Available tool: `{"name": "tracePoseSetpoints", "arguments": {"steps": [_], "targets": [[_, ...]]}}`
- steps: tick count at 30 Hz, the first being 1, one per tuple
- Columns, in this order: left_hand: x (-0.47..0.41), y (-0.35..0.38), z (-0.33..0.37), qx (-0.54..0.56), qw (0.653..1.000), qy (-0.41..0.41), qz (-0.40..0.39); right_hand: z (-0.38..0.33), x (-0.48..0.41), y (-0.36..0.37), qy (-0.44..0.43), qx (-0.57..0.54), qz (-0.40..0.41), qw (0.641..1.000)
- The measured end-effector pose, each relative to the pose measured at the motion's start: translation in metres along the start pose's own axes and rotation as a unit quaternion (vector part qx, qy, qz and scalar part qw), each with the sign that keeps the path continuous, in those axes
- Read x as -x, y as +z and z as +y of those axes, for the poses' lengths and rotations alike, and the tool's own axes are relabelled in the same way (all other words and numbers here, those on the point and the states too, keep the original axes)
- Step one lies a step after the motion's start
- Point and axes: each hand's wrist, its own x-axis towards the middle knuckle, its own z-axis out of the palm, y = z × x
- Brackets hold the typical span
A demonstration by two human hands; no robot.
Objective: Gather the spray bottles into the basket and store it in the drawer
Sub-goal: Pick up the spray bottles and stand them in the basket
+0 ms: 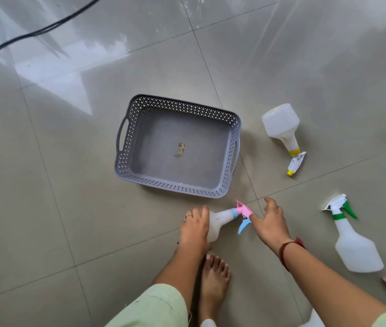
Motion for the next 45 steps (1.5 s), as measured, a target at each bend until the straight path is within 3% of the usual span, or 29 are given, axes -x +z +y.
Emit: {"name": "tracePoseSetpoints", "arguments": {"steps": [6, 10, 12, 16, 20, 23, 25, 28, 30, 35, 38, 45], "targets": [[0.057, -0.017, 0.028, 0.147, 0.988, 0.016, 0.048, -0.006, 0.031, -0.046, 0.024, 0.038, 0.033, 0.998], [0.069, -0.065, 0.037, 0.203, 0.971, 0.019, 0.122, -0.033, 0.051, -0.094, 0.022, -0.100, -0.034, 0.994], [0.068, -0.091, 0.031, 0.206, 0.963, 0.020, 0.175, -0.058, 0.058, -0.118, -0.014, -0.136, -0.043, 0.990], [0.060, -0.124, 0.004, 0.196, 0.937, 0.002, 0.288, -0.117, 0.056, -0.139, -0.168, -0.009, 0.019, 0.985], [0.047, -0.136, -0.033, 0.228, 0.920, -0.044, 0.317, -0.177, 0.058, -0.119, -0.292, 0.032, -0.006, 0.956], [0.043, -0.143, -0.057, 0.287, 0.909, -0.069, 0.293, -0.210, 0.065, -0.094, -0.365, 0.107, -0.003, 0.925], [0.043, -0.156, -0.071, 0.368, 0.885, -0.072, 0.276, -0.226, 0.073, -0.075, -0.413, 0.198, 0.007, 0.889], [0.046, -0.184, -0.088, 0.424, 0.848, -0.056, 0.315, -0.241, 0.080, -0.043, -0.480, 0.297, 0.022, 0.825], [0.047, -0.196, -0.096, 0.406, 0.860, -0.048, 0.305, -0.247, 0.076, -0.025, -0.498, 0.334, 0.022, 0.800], [0.044, -0.199, -0.123, 0.228, 0.928, -0.066, 0.286, -0.260, 0.062, 0.004, -0.473, 0.309, -0.048, 0.824], [0.038, -0.196, -0.131, 0.178, 0.944, -0.079, 0.267, -0.261, 0.057, 0.016, -0.475, 0.294, -0.071, 0.826], [0.032, -0.186, -0.143, 0.126, 0.960, -0.148, 0.203, -0.228, 0.049, -0.005, -0.447, 0.363, -0.046, 0.816]]}}
